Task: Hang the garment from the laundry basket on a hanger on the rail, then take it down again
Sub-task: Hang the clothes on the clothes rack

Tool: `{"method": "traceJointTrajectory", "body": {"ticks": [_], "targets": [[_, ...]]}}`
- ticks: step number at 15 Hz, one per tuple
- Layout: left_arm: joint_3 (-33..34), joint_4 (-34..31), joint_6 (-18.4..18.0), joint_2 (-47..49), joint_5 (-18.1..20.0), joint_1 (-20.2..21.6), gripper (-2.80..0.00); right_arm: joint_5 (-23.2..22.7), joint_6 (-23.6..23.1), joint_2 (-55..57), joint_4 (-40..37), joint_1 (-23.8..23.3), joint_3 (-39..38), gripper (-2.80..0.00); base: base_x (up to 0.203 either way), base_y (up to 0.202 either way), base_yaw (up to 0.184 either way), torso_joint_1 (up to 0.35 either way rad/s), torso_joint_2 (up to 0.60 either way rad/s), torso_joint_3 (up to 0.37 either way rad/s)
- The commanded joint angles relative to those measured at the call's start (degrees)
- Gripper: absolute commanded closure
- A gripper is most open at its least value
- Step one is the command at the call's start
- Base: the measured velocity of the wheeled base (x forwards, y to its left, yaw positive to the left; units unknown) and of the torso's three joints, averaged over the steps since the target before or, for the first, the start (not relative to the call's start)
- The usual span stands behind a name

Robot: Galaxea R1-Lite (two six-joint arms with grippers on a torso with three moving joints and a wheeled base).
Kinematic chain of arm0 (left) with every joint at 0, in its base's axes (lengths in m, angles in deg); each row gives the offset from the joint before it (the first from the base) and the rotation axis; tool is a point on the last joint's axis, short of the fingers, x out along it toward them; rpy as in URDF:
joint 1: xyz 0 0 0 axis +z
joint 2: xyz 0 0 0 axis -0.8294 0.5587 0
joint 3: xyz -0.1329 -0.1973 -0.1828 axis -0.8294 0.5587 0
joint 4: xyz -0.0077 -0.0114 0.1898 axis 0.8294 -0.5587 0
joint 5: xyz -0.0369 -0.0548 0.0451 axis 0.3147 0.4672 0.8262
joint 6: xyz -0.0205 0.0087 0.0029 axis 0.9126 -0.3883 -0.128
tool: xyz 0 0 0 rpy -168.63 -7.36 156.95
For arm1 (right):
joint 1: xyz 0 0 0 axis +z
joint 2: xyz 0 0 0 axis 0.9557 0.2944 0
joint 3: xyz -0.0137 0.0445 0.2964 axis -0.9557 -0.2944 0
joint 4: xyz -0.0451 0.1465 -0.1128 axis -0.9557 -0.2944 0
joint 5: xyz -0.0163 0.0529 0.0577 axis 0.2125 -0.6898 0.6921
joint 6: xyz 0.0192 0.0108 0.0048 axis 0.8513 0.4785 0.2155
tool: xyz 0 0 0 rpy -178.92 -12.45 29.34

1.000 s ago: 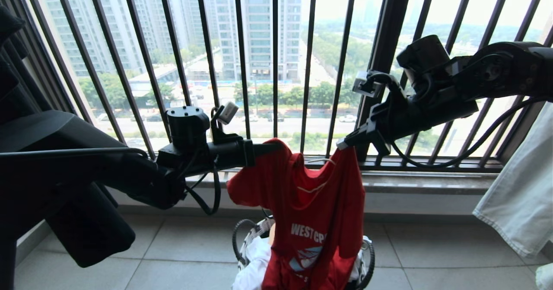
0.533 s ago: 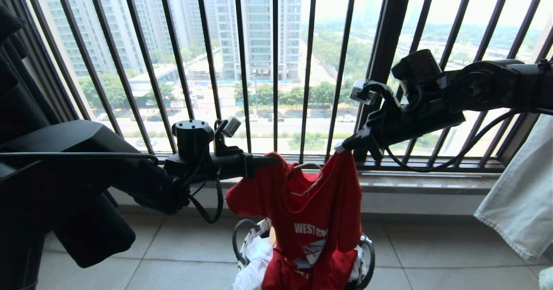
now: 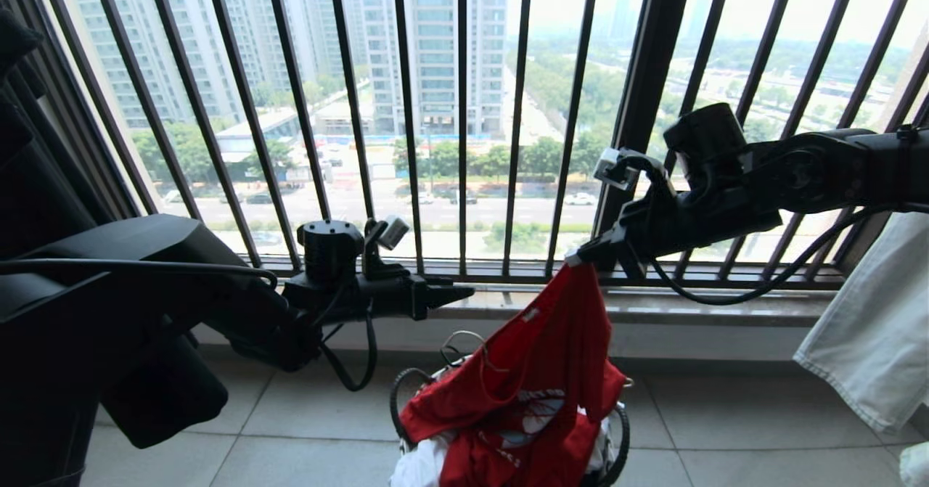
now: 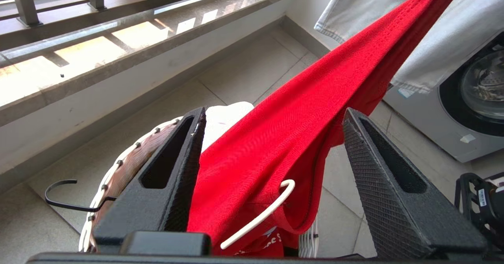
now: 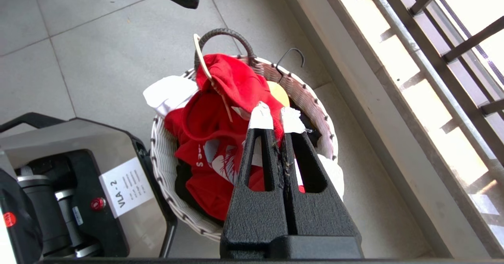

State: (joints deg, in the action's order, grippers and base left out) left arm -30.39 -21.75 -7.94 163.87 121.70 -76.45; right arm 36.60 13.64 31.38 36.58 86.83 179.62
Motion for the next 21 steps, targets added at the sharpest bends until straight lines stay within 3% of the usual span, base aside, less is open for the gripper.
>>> {"method": "traceJointTrajectory", "body": {"ticks": [1, 4, 8, 11, 16, 18, 21], "targets": [[0.1, 0.3, 0.0, 0.1, 0.3, -0.1, -2.8, -0.3, 0.1, -0.9, -0.1, -0.1, -0.7, 0.0, 0.0, 0.0, 0.0, 0.0, 0.0, 0.0], [0.5, -1.2, 0.1, -1.0, 0.1, -0.1, -2.8, -0.3, 0.1, -0.9, -0.1, -0.1, -0.9, 0.0, 0.0, 0.0, 0.0, 0.0, 0.0, 0.0], [2.7, -16.0, -0.4, -11.0, -2.7, -0.6, -2.8, -0.3, 0.3, -0.9, 0.3, -0.2, -1.1, 0.0, 0.0, 0.0, 0.0, 0.0, 0.0, 0.0], [6.0, -19.4, -9.2, -11.6, -5.3, 0.7, -2.8, -0.3, 0.3, -1.1, 0.3, -0.1, -1.2, 0.0, 0.0, 0.0, 0.0, 0.0, 0.0, 0.0], [2.3, -20.5, -21.5, -3.1, -5.3, 2.2, -2.8, -0.3, 0.3, -1.1, 0.4, -0.1, -1.4, 0.0, 0.0, 0.0, 0.0, 0.0, 0.0, 0.0], [1.6, -20.5, -24.9, -2.0, -5.2, 2.8, -2.8, -0.4, 0.3, -1.4, 0.4, -0.1, -1.4, 0.0, 0.0, 0.0, 0.0, 0.0, 0.0, 0.0], [3.2, -20.6, -26.8, -2.2, -5.2, 2.8, -2.8, -0.4, 0.3, -1.4, 0.4, -0.1, -1.4, 0.0, 0.0, 0.0, 0.0, 0.0, 0.0, 0.0]]}}
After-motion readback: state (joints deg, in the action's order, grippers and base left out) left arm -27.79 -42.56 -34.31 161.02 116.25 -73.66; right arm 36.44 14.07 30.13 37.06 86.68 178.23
